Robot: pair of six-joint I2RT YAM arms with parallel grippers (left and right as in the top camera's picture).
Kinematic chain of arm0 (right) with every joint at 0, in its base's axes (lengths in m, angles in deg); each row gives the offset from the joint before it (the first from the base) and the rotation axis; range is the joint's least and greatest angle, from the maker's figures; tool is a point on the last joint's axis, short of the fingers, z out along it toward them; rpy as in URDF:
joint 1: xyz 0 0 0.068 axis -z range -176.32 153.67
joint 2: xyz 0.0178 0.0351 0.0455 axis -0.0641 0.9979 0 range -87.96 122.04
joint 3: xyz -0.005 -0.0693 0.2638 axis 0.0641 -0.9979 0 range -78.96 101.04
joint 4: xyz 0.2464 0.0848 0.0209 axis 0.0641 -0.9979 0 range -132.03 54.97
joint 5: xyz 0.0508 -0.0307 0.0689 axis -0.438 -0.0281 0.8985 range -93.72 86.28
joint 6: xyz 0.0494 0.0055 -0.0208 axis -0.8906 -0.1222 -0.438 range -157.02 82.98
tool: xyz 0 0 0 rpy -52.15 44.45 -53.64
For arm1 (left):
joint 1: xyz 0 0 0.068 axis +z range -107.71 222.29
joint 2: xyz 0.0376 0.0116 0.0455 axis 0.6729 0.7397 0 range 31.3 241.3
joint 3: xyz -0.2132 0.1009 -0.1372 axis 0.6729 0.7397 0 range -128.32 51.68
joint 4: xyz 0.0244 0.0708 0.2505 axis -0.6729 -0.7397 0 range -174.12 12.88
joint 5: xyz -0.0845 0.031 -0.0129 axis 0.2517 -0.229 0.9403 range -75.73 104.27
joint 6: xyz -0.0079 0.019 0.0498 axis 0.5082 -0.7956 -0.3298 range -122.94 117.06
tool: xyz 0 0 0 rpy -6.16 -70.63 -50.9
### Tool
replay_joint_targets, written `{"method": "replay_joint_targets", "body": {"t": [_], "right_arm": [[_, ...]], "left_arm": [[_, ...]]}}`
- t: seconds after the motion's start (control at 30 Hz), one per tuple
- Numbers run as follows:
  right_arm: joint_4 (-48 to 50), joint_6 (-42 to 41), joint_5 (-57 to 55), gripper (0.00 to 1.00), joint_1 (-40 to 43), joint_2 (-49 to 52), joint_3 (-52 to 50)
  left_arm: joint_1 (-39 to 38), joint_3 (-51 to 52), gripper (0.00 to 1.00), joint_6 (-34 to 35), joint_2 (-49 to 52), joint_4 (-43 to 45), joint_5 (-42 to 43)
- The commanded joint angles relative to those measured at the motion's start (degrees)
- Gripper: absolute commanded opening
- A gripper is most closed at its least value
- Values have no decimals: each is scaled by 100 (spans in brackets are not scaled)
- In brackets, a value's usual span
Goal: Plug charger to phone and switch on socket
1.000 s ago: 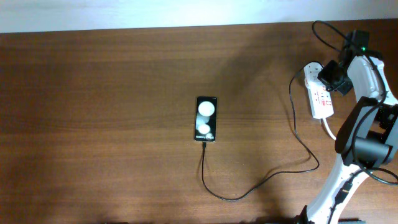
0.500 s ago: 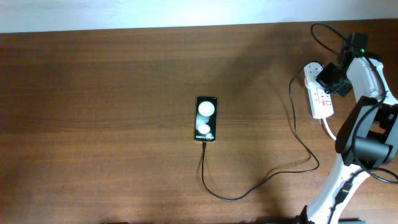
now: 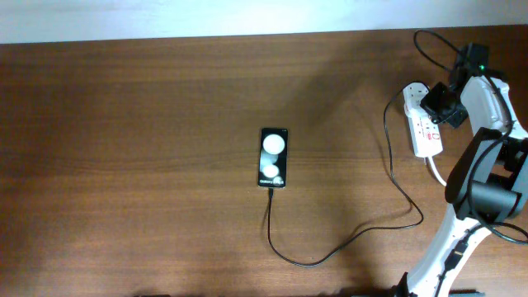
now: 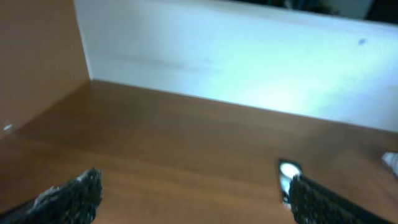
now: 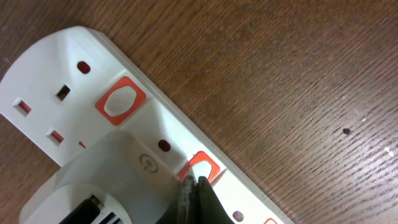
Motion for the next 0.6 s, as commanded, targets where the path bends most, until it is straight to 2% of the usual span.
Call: {"method": "replay_joint_targets", "body": {"t": [0.0,0.17,0.37,0.5,0.57], "right_arm": [[11,2,120,4,4,66,-59],[-26,0,304,4,4,66,-68],[39,2,332,4,-164,68,-81],[85,0,-348,4,-186,68,-81],[138,0,-249,4,-131,68,-81]], "left_arm": [[2,1027,99,-92,-28,649,-396],[2,2260,99,-92,-28,1766,-393],[2,2437,99,-92,-28,1764,-396],[2,2437,99,-94,-28,1764,-396],[2,2437,99,-92,-28,1764,-396]]}}
